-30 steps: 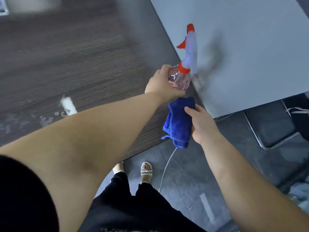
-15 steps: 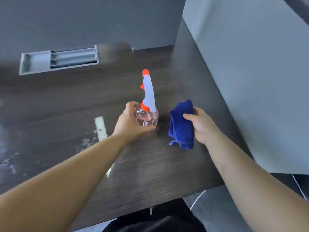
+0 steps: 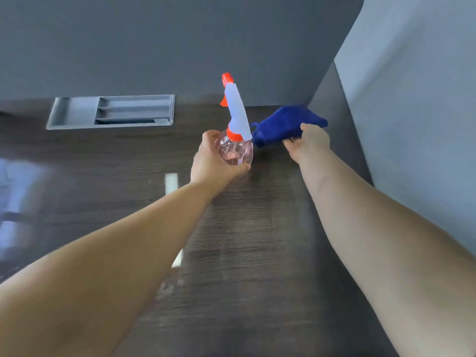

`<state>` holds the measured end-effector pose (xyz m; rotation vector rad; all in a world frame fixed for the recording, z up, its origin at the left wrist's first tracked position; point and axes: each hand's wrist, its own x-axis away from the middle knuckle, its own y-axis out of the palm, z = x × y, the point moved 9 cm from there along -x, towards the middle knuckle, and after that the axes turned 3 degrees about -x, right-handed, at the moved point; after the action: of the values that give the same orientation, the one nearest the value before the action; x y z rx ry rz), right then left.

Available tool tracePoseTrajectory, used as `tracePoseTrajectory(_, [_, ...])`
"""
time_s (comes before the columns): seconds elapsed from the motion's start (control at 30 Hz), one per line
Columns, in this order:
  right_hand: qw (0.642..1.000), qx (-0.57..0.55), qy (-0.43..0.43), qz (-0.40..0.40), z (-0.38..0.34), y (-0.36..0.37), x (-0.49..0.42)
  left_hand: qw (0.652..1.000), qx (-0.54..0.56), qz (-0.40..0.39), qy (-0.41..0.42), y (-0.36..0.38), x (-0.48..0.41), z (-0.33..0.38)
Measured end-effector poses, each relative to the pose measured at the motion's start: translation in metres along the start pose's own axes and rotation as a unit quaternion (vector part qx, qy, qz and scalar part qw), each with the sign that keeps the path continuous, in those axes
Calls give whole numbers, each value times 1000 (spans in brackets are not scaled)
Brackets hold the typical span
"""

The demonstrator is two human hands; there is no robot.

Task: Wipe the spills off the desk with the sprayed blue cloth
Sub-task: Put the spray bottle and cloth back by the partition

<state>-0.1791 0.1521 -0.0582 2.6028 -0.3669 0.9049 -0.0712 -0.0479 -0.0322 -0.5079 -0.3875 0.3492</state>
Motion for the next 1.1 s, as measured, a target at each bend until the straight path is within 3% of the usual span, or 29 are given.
tracePoseTrajectory(0.1, [990, 114, -32, 80, 9, -25, -11, 1000, -12, 7, -11, 0, -12, -6])
tracePoseTrajectory(0.17, [947, 255, -133, 140, -1, -40, -3, 1000, -12, 9, -23, 0, -15, -12])
tracePoseTrajectory(0.2, [901, 362, -205, 125, -7, -35, 6, 1000, -10, 10, -26, 1, -15, -15])
tracePoseTrajectory(0.27, [754, 562, -341, 7, -1, -7, 12, 999, 0, 12, -33, 2, -14, -17])
tracePoseTrajectory(0.33, [634, 668, -376, -100, 16, 9, 4, 999, 4, 15, -34, 2, -14, -18])
tracePoseTrajectory(0.4, [559, 726, -376, -141, 21, 16, -9, 999, 7, 19, -36, 3, -15, -18])
tracePoseTrajectory(0.5, [460, 790, -381, -135, 19, 27, -24, 998, 21, 29, -50, 7, -23, -19])
tracePoseTrajectory(0.8, [432, 809, -377, -129, 13, 36, -45, 994, 64, 66, -67, 22, -64, 12])
tracePoseTrajectory(0.97, [468, 799, -344, -155, 19, 36, -49, 990, 70, 93, -83, 28, -70, 14])
tracePoseTrajectory(1.1, [469, 805, -326, -164, 22, 35, -52, 983, 84, 124, -102, 32, -71, 16])
